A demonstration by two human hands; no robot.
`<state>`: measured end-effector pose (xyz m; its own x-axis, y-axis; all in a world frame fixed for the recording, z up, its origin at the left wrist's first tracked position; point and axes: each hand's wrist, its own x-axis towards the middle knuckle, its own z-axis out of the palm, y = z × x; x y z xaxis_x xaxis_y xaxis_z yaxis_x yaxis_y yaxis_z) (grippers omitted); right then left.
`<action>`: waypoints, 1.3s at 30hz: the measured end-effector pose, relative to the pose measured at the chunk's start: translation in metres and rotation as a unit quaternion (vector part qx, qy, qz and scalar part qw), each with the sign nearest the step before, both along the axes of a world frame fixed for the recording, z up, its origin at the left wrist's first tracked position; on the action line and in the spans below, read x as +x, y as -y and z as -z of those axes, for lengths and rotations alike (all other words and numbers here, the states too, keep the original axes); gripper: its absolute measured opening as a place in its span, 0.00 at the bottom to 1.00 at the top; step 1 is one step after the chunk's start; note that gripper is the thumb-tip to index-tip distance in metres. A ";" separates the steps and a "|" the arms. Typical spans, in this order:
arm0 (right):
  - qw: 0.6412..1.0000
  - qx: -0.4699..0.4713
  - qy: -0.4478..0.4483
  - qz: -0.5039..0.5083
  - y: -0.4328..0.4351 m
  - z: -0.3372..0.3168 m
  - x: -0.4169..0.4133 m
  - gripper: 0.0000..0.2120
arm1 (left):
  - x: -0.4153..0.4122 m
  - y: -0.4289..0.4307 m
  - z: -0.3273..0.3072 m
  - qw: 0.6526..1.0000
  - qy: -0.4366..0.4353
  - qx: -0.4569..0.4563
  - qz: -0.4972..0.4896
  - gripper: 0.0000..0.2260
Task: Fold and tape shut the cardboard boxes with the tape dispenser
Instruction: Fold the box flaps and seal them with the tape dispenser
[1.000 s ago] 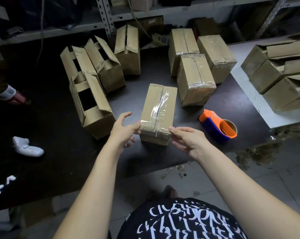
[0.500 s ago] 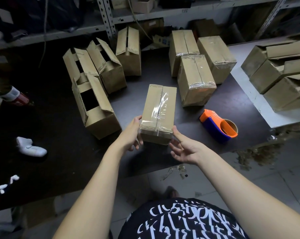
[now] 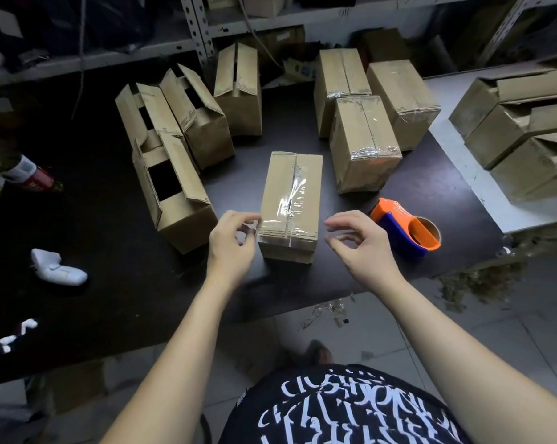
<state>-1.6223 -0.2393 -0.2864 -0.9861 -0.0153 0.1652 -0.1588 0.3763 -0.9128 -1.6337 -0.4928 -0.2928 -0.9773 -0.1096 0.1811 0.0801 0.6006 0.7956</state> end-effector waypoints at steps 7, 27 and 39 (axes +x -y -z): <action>0.992 0.089 -0.069 -0.065 -0.006 -0.001 -0.003 0.11 | -0.003 0.015 -0.004 0.988 -0.037 -0.073 0.129 0.15; 0.998 -0.022 0.034 -0.041 -0.014 0.004 -0.007 0.04 | 0.003 -0.004 0.008 0.990 -0.083 -0.041 0.104 0.03; 0.988 0.095 -0.026 -0.115 -0.029 0.000 -0.015 0.05 | 0.018 -0.012 0.025 0.986 -0.132 0.000 0.100 0.06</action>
